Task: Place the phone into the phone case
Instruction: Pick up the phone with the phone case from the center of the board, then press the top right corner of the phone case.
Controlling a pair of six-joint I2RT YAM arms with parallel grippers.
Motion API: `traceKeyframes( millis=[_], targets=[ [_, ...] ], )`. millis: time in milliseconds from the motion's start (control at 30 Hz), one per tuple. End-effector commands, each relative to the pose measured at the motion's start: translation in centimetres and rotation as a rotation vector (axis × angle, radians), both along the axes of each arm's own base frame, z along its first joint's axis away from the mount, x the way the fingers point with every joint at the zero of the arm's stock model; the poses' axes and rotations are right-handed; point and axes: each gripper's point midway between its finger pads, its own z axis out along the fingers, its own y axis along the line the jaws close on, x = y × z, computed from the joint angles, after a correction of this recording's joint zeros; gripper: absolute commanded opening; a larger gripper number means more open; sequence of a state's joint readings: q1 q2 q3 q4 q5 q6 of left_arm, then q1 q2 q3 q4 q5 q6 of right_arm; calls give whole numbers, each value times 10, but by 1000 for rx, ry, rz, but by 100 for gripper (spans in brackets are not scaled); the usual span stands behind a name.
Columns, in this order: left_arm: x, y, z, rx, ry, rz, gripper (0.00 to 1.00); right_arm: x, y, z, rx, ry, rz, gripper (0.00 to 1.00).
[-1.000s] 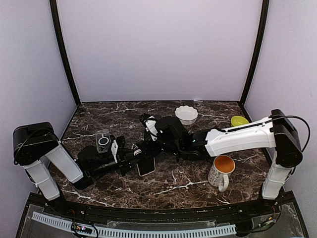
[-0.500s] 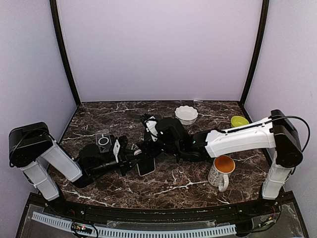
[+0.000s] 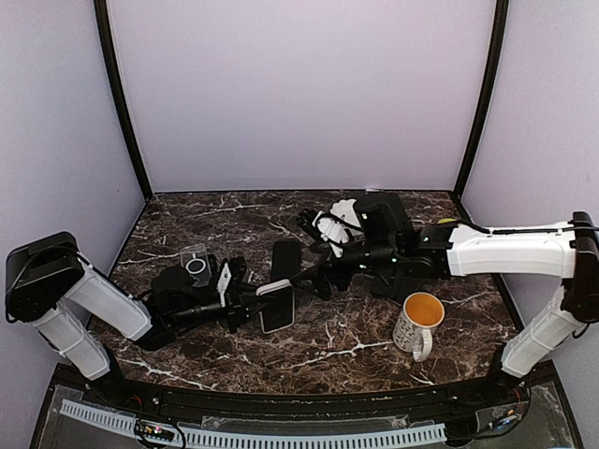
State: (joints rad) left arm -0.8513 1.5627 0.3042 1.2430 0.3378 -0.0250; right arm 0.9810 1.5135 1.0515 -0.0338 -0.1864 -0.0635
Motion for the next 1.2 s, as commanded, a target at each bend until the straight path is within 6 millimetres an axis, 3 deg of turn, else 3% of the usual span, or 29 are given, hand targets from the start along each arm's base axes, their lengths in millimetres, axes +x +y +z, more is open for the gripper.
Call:
traceKeyframes(
  millis=[0, 167, 333, 367, 533, 700, 900, 933, 1033, 1167],
  targets=[
    [-11, -7, 32, -52, -59, -76, 0, -39, 1, -3, -8, 58, 219, 98],
    [-18, -9, 33, -8, -100, -121, 0, -45, 6, -12, 12, 77, 262, 95],
    [-22, -2, 17, -20, -126, -109, 0, -32, 22, -28, 14, 51, 263, 81],
    [-22, -2, 8, -9, -112, -112, 0, -32, 25, -32, 11, 51, 274, 79],
    [-22, -2, 1, -27, -82, -110, 0, -36, 36, -45, -19, 61, 320, 66],
    [-22, -1, -3, -14, -74, -103, 0, -39, 39, -46, -8, 47, 343, 48],
    [-24, -3, -1, -19, -71, -122, 0, -43, 53, -49, 3, 55, 380, 34],
    [-25, -4, 0, -21, -70, -127, 0, -42, 54, -49, 3, 51, 381, 29],
    [-24, -5, -1, -18, -63, -133, 0, -43, 55, -46, 0, 42, 388, 0],
    [-25, -6, 2, -20, -51, -139, 0, -42, 49, -42, -29, 18, 377, 0]
  ],
)
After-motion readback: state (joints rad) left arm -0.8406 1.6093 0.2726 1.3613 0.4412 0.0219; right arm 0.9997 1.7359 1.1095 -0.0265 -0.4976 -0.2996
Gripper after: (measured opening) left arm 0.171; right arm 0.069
